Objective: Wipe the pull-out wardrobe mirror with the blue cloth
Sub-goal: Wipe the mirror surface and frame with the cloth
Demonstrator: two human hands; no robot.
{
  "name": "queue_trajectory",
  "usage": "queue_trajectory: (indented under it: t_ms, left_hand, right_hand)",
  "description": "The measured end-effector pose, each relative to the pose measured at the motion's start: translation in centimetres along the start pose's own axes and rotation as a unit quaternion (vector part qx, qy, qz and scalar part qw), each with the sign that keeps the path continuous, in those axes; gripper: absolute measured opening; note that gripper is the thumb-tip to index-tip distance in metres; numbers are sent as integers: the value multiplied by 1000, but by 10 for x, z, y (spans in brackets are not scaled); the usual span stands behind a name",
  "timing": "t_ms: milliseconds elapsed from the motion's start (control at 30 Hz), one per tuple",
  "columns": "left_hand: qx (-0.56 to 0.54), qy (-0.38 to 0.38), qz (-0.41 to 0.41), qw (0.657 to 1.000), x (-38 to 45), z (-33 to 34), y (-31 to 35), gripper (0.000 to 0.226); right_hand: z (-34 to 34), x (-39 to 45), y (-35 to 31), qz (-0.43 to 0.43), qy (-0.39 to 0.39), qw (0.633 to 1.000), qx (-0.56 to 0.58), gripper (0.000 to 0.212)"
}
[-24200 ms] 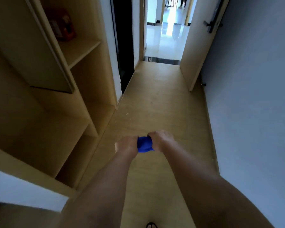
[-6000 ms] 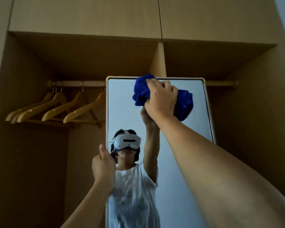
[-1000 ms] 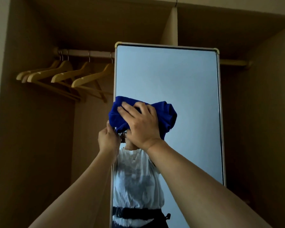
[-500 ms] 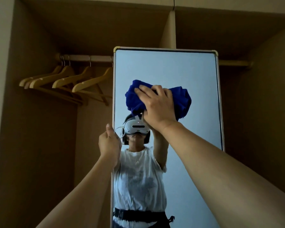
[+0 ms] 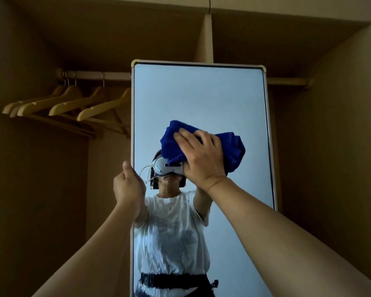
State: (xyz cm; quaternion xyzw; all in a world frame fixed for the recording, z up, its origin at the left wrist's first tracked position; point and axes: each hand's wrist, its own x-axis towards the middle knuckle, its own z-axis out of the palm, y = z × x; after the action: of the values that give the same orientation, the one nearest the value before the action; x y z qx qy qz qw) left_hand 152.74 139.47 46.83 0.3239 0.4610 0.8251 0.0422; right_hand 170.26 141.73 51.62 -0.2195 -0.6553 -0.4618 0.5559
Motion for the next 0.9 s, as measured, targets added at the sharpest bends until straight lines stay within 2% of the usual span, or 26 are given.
queue_trajectory:
  t_ms: [133,267,433,533,767,900]
  left_hand:
    - [5,2,1,1000,-1,0,2,53]
    - [14,6,10,1000,0,-1,2,53]
    - [22,4,13,1000,1,0,2,51]
    - [20,-2,14,1000,0,-1,2,50]
    - [27,-11,18,999,-6,-5,7,49]
    - [32,-22,24,999,-12,-7,10,48]
  right_hand:
    - [-6,36,29,64,-28,998,-4,63]
    - [-10,53,51,72,-51,996,3,59]
    - [-7,11,38,106,28,994,26,58]
    - [-3,-19,29,92,45,995,14,59]
    - [-8,-33,30,94,14,995,3,63]
    - [-14,-10,46,151,-19,988,-9,63]
